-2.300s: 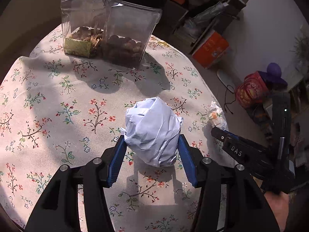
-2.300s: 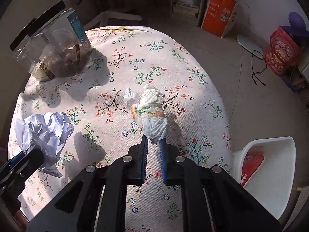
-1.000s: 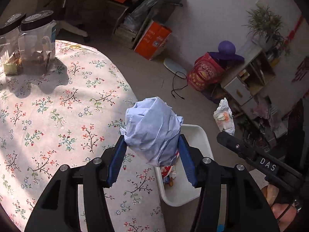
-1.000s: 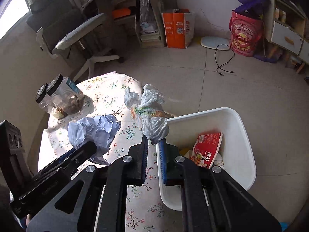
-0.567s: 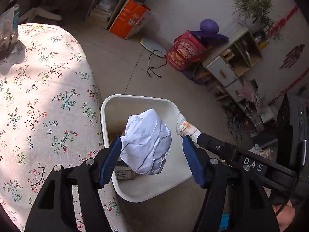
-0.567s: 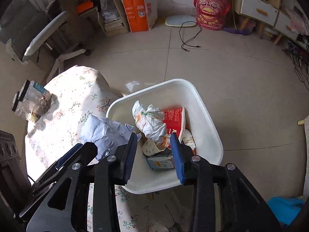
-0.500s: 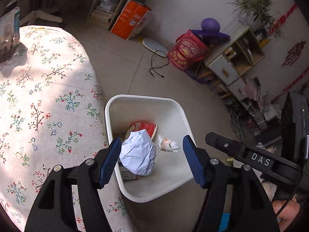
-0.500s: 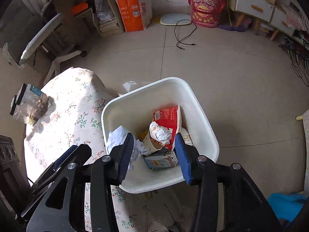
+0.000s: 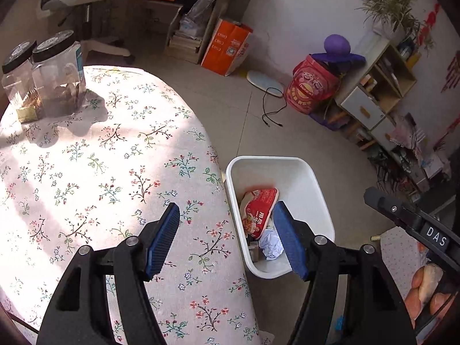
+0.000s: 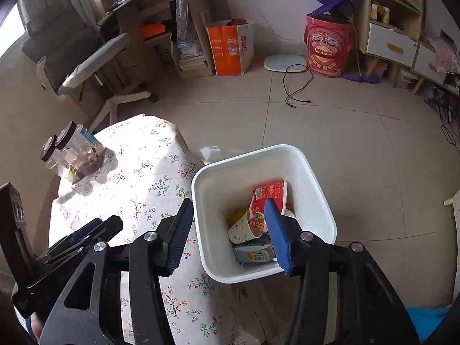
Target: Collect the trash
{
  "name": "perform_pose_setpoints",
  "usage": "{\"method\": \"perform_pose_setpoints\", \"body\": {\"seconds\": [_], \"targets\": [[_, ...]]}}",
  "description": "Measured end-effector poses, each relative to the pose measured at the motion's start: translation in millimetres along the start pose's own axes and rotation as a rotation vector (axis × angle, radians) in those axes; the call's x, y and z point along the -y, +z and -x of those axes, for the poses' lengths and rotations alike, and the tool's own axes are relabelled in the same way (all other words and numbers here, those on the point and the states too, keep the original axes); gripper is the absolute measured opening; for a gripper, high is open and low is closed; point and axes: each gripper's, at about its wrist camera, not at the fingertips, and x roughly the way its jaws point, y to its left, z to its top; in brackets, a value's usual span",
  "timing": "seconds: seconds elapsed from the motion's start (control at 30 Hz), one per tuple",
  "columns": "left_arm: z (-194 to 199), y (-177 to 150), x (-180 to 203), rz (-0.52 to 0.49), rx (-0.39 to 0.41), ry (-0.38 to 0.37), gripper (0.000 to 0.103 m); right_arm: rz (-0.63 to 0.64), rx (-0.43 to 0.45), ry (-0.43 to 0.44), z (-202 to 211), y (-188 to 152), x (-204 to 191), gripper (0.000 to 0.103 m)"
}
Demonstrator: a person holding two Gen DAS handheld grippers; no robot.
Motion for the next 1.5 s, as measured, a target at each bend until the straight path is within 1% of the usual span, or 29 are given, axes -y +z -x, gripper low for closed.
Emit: {"method": "perform_pose_setpoints", "body": {"seconds": [0.07,0.1,0.17,0.2,0.23,0.3,0.33,0.37,0.47,0.57,0.6,0.67,0.73,0.8,0.87,0.93,1.1,1.2,1.5], "targets": [[14,-8,-3,-0.014,-0.014,0.035,0.067,-0.008,0.037,0.024,18,-13,-3,0.058],[21,-13,-5,-0.021,-0.020,0.041,0.067,-0.010,0.055,0.029,28,-22,-5,0.059],[37,-23,-8,-0.043,-0.027,0.072,0.067,0.004,0.087,0.018,43,-41,-8,0.066],[44,-28,-10,-0.049,-0.029,0.089,0.068,0.013,0.100,0.000,50,-50,-11,0.068],[54,-33,-13,-0.052,-0.023,0.092,0.069,0.018,0.109,-0.022,57,-56,-13,0.072],[75,-43,-18,-0.054,0.010,0.083,0.072,0.050,0.164,-0.037,76,-66,-23,0.083],[84,-49,-21,-0.053,0.024,0.084,0.074,0.072,0.191,-0.047,86,-73,-27,0.091],[92,-55,-24,-0.049,0.034,0.082,0.076,0.091,0.206,-0.064,92,-79,-32,0.093],[110,-85,-31,-0.036,0.052,0.073,0.078,0.143,0.218,-0.110,103,-104,-46,0.094],[115,-111,-36,-0.038,0.026,0.073,0.078,0.170,0.202,-0.091,106,-131,-58,0.095],[117,-115,-38,-0.032,0.028,0.073,0.079,0.171,0.197,-0.091,107,-138,-61,0.095],[121,-125,-40,-0.033,0.052,0.095,0.091,0.172,0.189,-0.094,110,-149,-68,0.095],[124,-130,-39,-0.055,0.063,0.116,0.092,0.180,0.201,-0.093,115,-157,-73,0.096],[126,-132,-36,-0.075,0.071,0.110,0.093,0.187,0.210,-0.092,116,-163,-76,0.096],[127,-132,-34,-0.098,0.082,0.116,0.096,0.196,0.195,-0.099,108,-162,-77,0.096],[125,-132,-33,-0.116,0.088,0.142,0.096,0.191,0.175,-0.113,99,-160,-78,0.096],[119,-126,-43,-0.087,0.090,0.193,0.096,0.186,0.164,-0.115,90,-157,-78,0.096],[116,-124,-45,-0.082,0.085,0.200,0.096,0.183,0.165,-0.113,90,-158,-78,0.096],[109,-126,-36,-0.114,0.073,0.185,0.096,0.165,0.152,-0.120,86,-156,-77,0.096]]}}
